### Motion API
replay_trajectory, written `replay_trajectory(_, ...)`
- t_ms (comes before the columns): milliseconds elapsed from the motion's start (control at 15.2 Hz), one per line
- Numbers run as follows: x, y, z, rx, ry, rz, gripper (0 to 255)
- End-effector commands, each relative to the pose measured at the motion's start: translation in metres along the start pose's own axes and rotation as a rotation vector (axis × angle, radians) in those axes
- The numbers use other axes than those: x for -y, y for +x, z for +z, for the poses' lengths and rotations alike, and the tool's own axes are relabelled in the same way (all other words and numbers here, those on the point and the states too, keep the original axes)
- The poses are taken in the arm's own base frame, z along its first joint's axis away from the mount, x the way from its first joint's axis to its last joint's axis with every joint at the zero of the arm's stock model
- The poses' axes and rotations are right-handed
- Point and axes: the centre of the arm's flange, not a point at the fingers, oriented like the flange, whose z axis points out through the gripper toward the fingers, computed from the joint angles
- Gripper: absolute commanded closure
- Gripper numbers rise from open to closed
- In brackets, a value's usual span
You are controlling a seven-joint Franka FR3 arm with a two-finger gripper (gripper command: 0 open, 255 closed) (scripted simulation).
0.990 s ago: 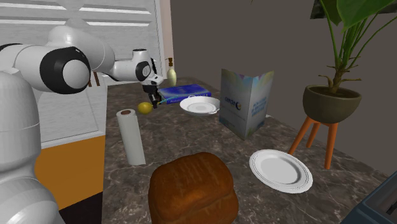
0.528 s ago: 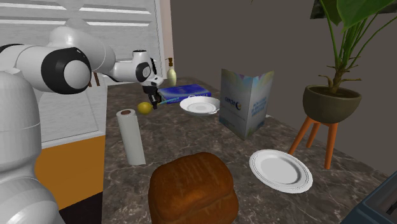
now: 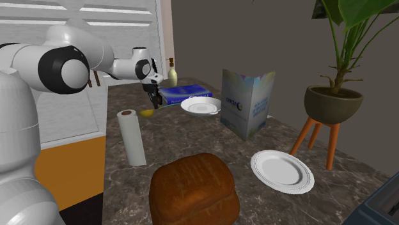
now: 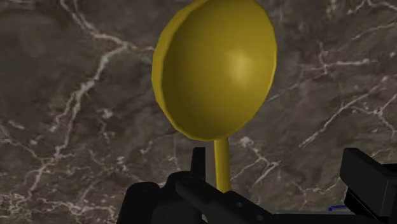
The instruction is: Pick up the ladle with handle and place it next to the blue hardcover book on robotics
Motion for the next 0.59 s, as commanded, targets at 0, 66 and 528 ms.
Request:
replay_trajectory(0, -0.001, -0.002, -0.022, 0.001, 0.0, 0.0, 0)
replay_trajectory(66, -0.001, -0.002, -0.033, 0.001, 0.0, 0.0, 0)
replay_trajectory(528, -0.001, -0.002, -0.033, 0.001, 0.0, 0.0, 0)
